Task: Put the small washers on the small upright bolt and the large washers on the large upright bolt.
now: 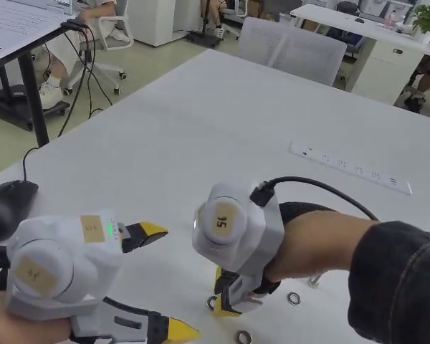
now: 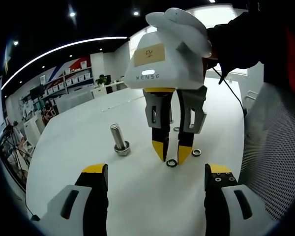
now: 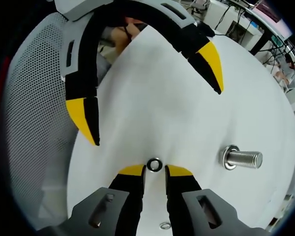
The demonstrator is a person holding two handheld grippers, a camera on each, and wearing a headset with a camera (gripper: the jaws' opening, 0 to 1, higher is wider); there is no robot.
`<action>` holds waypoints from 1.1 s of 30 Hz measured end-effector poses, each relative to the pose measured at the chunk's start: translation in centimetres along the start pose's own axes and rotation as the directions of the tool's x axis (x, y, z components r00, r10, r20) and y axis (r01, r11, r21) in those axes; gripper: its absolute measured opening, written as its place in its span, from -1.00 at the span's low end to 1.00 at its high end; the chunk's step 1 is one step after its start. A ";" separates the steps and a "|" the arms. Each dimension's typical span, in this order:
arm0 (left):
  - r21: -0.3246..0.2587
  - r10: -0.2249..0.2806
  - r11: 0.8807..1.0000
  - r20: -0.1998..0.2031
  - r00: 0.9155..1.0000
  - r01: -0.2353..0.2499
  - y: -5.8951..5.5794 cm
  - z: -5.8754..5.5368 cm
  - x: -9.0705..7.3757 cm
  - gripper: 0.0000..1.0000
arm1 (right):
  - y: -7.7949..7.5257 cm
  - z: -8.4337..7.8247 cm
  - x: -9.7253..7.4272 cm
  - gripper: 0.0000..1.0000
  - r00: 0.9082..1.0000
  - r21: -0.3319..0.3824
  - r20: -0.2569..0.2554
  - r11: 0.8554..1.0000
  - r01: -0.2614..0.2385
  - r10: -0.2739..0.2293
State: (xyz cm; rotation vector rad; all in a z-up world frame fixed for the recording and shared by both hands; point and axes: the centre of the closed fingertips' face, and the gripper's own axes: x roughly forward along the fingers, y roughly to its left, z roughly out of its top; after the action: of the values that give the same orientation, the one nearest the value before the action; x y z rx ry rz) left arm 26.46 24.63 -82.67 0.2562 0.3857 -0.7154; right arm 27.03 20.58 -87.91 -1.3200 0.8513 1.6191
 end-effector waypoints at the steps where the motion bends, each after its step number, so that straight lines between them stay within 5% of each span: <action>1: -0.002 0.000 1.000 0.001 1.000 0.000 0.0 0.0 0.0 0.60 | 0.0 0.0 0.0 -0.65 1.000 -0.003 -0.002 1.000 0.003 -0.003; 33: -0.006 0.007 1.000 0.002 1.000 -0.007 -0.2 -0.2 -0.2 0.60 | 0.3 0.1 0.2 -0.72 1.000 -0.012 -0.016 1.000 -0.003 0.003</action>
State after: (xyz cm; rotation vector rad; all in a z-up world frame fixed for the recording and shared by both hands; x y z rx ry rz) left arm 26.11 24.69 -82.82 0.2510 0.3852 -0.7072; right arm 26.71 20.56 -88.06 -1.3422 0.8555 1.6199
